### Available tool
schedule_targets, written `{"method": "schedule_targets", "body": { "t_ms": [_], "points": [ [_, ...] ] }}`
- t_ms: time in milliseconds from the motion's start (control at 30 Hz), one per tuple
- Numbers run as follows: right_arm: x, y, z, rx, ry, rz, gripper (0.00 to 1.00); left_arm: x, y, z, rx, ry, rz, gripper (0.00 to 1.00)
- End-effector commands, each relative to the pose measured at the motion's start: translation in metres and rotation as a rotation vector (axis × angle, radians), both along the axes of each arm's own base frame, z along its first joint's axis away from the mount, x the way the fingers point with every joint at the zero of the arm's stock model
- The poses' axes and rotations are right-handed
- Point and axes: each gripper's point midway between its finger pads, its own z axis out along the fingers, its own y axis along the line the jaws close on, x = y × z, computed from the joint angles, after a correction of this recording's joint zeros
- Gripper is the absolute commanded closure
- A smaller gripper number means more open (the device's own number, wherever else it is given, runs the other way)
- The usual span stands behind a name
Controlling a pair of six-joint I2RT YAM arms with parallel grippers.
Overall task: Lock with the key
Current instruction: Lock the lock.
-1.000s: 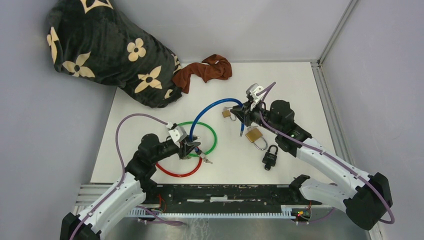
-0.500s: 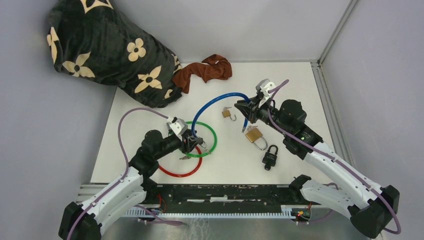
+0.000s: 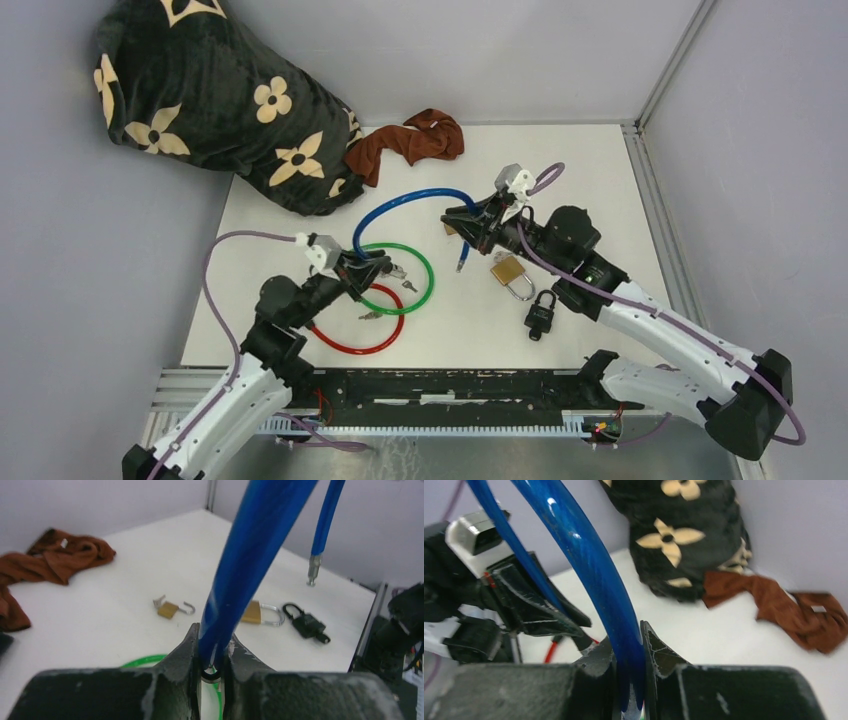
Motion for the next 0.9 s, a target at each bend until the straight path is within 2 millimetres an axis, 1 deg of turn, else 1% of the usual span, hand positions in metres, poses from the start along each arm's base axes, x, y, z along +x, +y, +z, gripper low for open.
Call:
{"method": "schedule_targets", "body": {
  "t_ms": [0,33,67,133,233,267,300,333,433,500,633,733,867],
  "points": [
    [-0.045,0.023,0.107,0.313,-0.235,0.159,1.0,-0.021,0.028,0.099,-0.291,-0.195,0.031,0.98],
    [-0.051,0.029,0.118,0.345,-0.262,0.183,1.0,-0.027,0.036,0.11,-0.337,-0.223,0.037,0.98],
    [-0.061,0.035,0.133,0.385,-0.298,0.215,1.0,-0.034,0.043,0.119,-0.387,-0.243,0.042,0.98],
    [-0.078,0.049,0.155,0.438,-0.346,0.262,1.0,-0.046,0.061,0.137,-0.485,-0.289,0.069,0.98],
    [-0.102,0.077,0.182,0.457,-0.424,0.321,1.0,-0.062,0.083,0.156,-0.599,-0.351,0.104,0.98],
    [-0.108,0.086,0.186,0.454,-0.443,0.335,1.0,-0.067,0.087,0.16,-0.623,-0.371,0.108,0.98],
    [-0.115,0.093,0.195,0.463,-0.467,0.347,1.0,-0.071,0.09,0.162,-0.64,-0.381,0.104,0.98],
    [-0.119,0.099,0.2,0.466,-0.476,0.357,1.0,-0.074,0.089,0.163,-0.65,-0.381,0.086,0.98],
    [-0.125,0.112,0.215,0.469,-0.489,0.38,1.0,-0.075,0.093,0.165,-0.705,-0.356,0.077,0.98],
    [-0.126,0.113,0.221,0.485,-0.5,0.379,1.0,-0.077,0.095,0.168,-0.733,-0.35,0.074,0.98],
    [-0.118,0.12,0.226,0.475,-0.54,0.344,1.0,-0.08,0.093,0.17,-0.746,-0.327,0.047,0.98],
    [-0.117,0.13,0.223,0.461,-0.541,0.358,1.0,-0.079,0.094,0.17,-0.764,-0.308,0.046,0.98],
    [-0.113,0.134,0.221,0.449,-0.562,0.344,1.0,-0.079,0.093,0.169,-0.765,-0.294,0.041,0.98]
  ]
}}
